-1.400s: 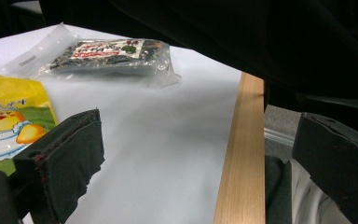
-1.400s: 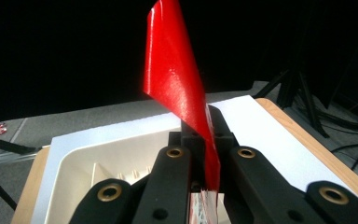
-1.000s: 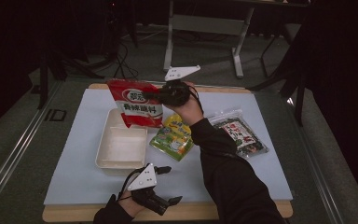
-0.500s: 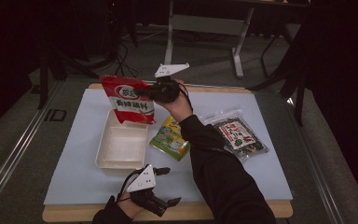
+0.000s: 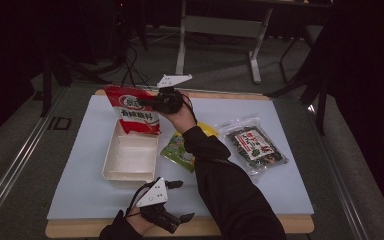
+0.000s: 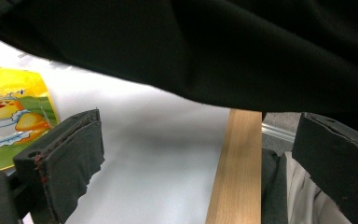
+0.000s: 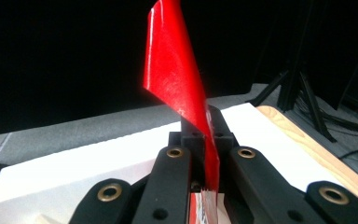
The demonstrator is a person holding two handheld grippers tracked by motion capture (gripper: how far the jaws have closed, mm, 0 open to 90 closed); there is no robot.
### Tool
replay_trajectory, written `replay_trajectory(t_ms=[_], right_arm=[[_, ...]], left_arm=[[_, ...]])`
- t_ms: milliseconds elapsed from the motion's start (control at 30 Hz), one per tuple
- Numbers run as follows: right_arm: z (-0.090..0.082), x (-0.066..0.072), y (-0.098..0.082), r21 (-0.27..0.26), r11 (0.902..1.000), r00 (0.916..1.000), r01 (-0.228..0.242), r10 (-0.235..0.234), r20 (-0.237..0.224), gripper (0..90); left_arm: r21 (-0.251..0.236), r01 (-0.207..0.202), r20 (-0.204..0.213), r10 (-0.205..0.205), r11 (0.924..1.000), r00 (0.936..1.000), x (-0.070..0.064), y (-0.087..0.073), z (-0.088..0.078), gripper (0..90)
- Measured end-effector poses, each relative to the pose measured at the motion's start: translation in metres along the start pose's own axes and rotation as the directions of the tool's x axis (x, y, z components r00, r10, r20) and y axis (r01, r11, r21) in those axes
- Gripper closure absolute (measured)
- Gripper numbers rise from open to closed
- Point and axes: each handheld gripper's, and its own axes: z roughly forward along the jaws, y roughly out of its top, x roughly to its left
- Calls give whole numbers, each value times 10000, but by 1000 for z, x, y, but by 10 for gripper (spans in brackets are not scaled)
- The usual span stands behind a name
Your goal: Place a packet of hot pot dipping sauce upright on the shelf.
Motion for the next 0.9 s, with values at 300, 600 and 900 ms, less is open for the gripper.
replay_trajectory(t_ms=[300,600,900], right_arm=[[5,4,-5,-186,9994,9996,-284,284,21,897],[13,11,-9,-444,9963,9973,-730,730,-11,897],[18,17,-14,-539,9951,9965,-832,833,-13,897]], left_arm=[[31,-16,17,16,10000,10000,0,0,1,32],[46,-47,28,47,10000,10000,-1,0,2,32],[-15,-78,70,78,10000,9999,-1,0,2,32]])
